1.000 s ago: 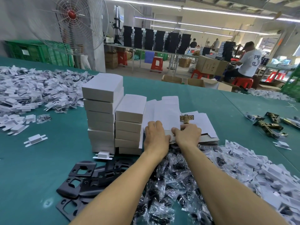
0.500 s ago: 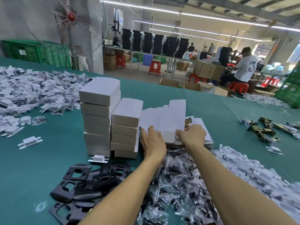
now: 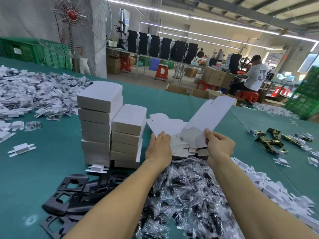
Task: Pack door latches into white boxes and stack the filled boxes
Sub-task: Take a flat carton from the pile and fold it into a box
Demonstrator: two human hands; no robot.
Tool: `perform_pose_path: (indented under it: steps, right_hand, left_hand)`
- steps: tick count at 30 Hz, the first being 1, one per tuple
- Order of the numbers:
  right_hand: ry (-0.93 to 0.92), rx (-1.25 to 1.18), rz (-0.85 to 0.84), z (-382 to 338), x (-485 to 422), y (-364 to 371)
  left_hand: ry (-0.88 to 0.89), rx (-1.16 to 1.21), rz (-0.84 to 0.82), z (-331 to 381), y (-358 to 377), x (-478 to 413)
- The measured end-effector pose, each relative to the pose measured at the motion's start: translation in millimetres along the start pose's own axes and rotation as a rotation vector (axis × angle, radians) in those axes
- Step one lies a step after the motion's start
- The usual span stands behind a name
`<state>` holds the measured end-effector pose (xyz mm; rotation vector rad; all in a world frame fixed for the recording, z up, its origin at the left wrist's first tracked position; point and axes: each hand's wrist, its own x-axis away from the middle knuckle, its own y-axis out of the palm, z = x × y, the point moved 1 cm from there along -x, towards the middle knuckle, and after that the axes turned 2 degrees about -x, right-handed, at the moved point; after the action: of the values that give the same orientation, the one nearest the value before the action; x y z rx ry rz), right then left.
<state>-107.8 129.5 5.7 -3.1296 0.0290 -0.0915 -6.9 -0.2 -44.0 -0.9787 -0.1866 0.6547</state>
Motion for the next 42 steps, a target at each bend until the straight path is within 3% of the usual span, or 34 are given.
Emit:
perform_pose_path:
  steps: [6, 10, 14, 16, 22, 27, 30, 33, 35, 37, 39, 42]
  right_hand:
    - [0.188, -0.357, -0.273, -7, -4, 15]
    - [0.142, -0.174, -0.415, 1, 7, 46]
    - [-0.064, 0.297, -0.384, 11, 7, 56]
    - [-0.096, 0.404, -0.334, 10, 7, 52]
    - [0.043, 0.195, -0.259, 9, 9, 40]
    - [0.052, 0.025, -0.311, -1, 15, 24]
    - [0.053, 0.032, -0.487, -4, 27, 12]
    - [0.136, -0.013, -0.668, -8, 39, -6]
    - [0.209, -0.042, -0.774, -9, 46, -17]
    - [0.276, -0.038, -0.83, -9, 53, -29]
    - [0.306, -0.002, -0.869, -9, 58, -42]
    - [0.326, 0.093, -0.974, -7, 65, -58]
  left_hand:
    - [0.129, -0.036, -0.07, -7, 2, 4]
    - [0.144, -0.116, -0.097, -8, -6, 4]
    - [0.169, -0.202, -0.107, -8, -13, 6]
    - [0.171, -0.159, -0.087, -6, -13, 8]
    - [0.089, -0.091, 0.16, 6, -14, 15]
    - [-0.062, 0.292, 0.242, 12, -29, 16]
    - [-0.157, 0.6, 0.366, 20, -45, 19]
    - [-0.198, 0.757, 0.473, 30, -64, 34]
    - [-0.18, 0.949, 0.297, 36, -71, 45]
    - [-0.182, 1.236, -0.103, 44, -75, 58]
    - [-0.201, 1.335, -0.382, 45, -77, 72]
    - [-0.155, 1.345, -0.506, 38, -76, 82]
